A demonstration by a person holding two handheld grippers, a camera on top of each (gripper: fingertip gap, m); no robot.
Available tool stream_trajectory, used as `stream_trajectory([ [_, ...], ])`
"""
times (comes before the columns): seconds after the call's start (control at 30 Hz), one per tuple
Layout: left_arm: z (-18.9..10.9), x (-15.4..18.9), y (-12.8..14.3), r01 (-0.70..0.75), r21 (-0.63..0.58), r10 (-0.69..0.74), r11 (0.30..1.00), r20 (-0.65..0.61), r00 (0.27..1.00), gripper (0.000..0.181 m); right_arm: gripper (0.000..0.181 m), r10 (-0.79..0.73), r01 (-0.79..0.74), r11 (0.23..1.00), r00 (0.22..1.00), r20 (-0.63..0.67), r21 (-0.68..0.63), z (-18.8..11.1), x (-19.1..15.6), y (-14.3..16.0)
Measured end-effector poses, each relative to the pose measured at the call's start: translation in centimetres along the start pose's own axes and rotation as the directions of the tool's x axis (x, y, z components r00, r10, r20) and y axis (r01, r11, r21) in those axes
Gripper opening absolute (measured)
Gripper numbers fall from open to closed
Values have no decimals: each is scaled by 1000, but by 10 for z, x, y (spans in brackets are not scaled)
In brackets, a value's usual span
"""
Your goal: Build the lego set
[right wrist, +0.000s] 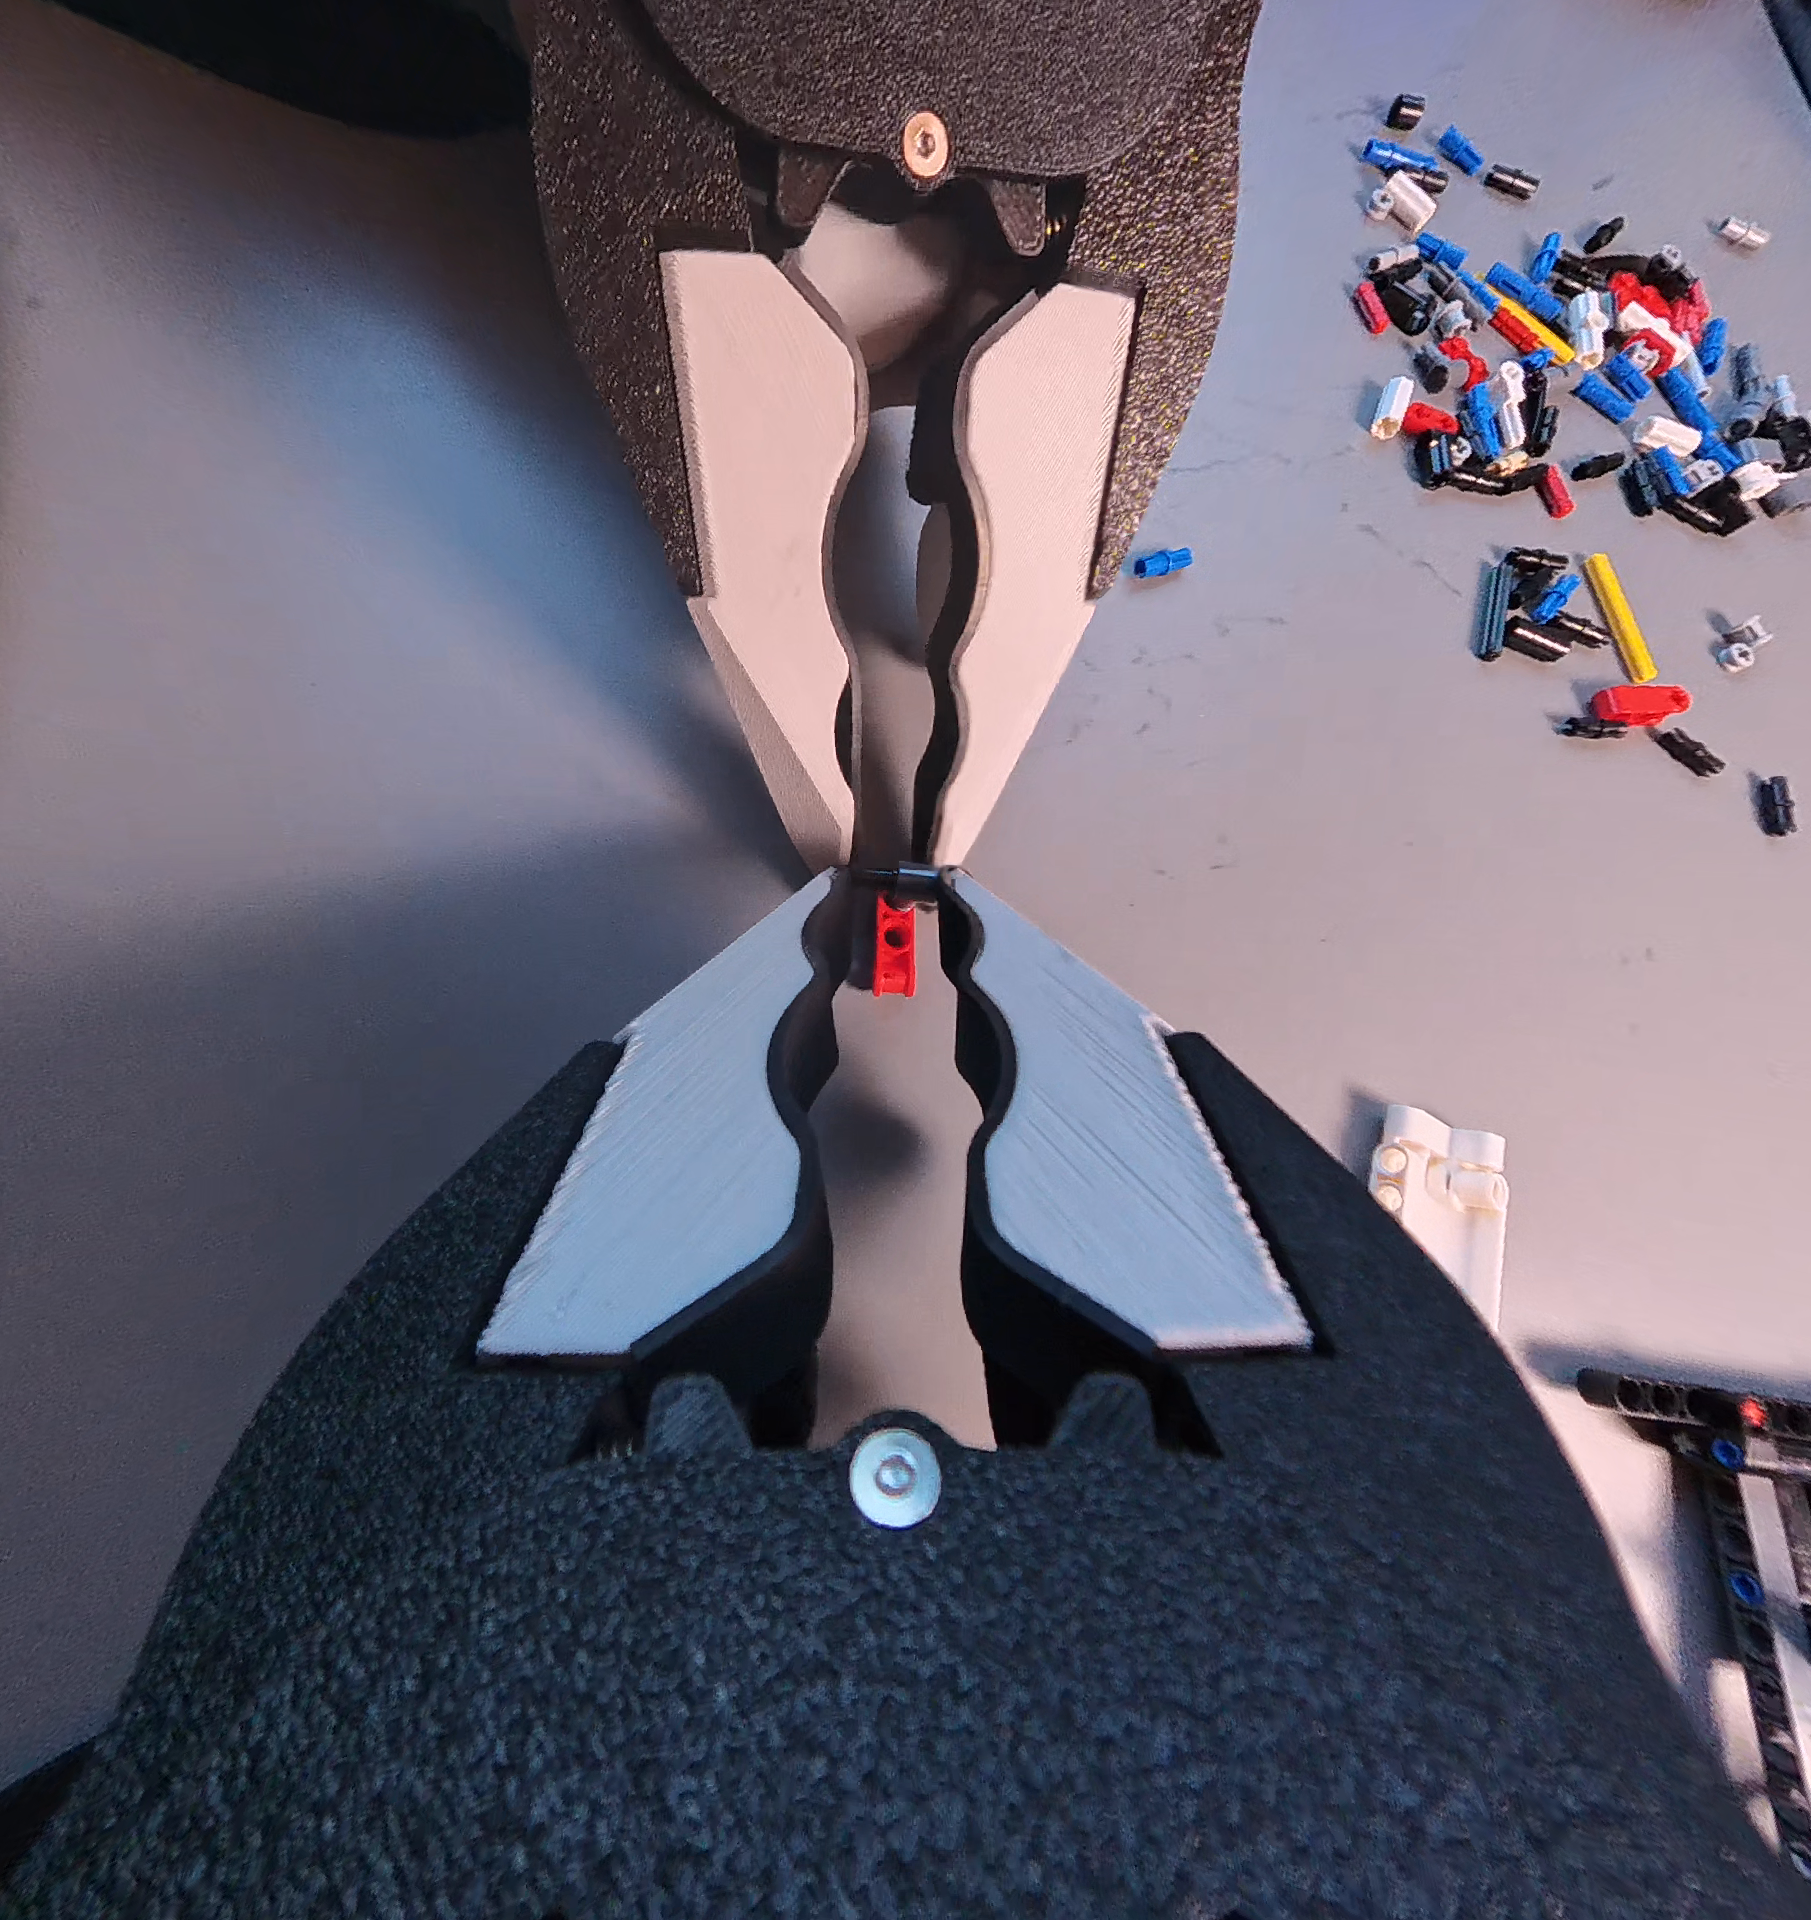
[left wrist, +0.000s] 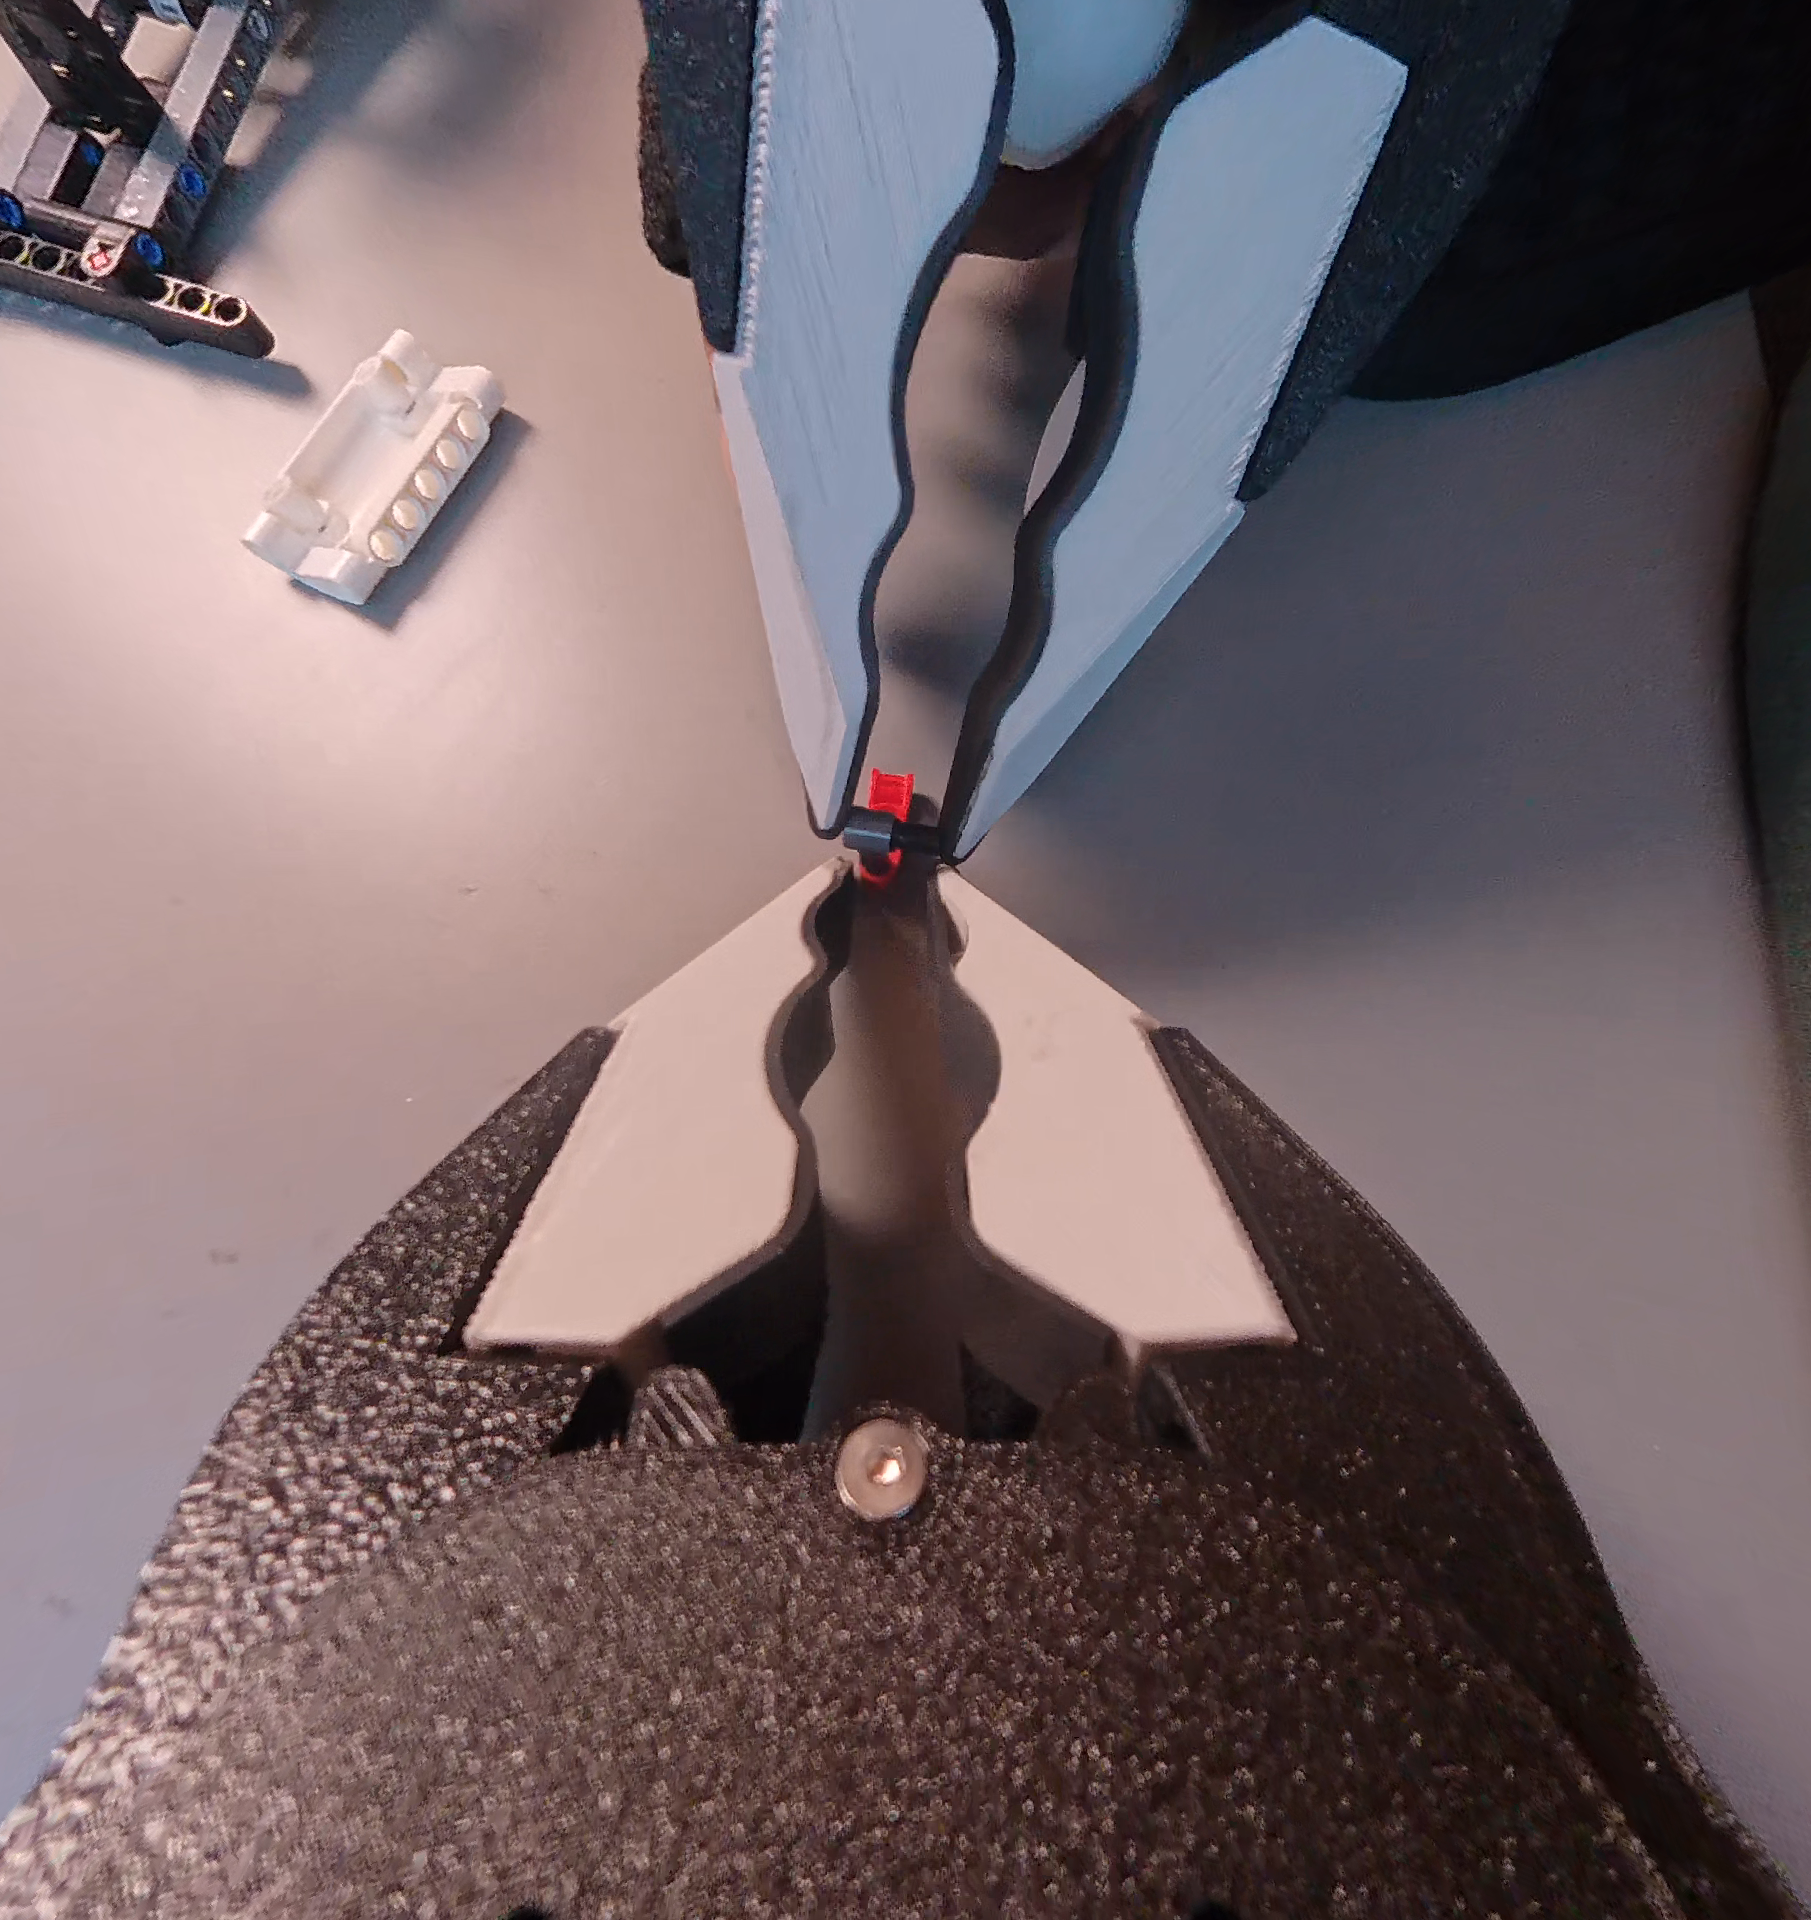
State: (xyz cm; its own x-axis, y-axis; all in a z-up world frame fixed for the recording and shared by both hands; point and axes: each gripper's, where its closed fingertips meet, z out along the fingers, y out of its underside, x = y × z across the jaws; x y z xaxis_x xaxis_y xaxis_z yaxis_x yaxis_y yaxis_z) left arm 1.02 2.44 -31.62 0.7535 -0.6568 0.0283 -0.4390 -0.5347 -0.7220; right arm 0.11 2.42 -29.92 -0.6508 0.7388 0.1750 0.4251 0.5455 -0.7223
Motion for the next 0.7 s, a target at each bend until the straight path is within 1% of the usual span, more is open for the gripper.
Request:
stream_trajectory([
  [0.17, 1, 2, 0, -9, -1, 9, 1000, -6, 1000, 7, 15, -28, 28, 999, 1000, 3, -32, -1, -3, 0],
  [0.27, 1, 1, -1, -4, -1, 4, 1000, -12, 1000, 7, 15, -52, 53, 997, 999, 7, -48, -2, -4, 1],
  [0.4, 2, 1, -1, -20, -2, 20, 1000, -6, 1000, 6, 15, -85, 86, 996, 996, 30, -34, -2, -6, 2],
  [0.53, 2, 1, -1, -18, -2, 18, 1000, -17, 1000, 6, 15, -83, 85, 995, 995, 53, -43, -2, -6, 2],
  [0.7, 2, 2, -1, -26, -3, 26, 1000, -36, 999, 6, 15, -154, 165, 981, 982, 107, -98, -2, -6, 3],
])
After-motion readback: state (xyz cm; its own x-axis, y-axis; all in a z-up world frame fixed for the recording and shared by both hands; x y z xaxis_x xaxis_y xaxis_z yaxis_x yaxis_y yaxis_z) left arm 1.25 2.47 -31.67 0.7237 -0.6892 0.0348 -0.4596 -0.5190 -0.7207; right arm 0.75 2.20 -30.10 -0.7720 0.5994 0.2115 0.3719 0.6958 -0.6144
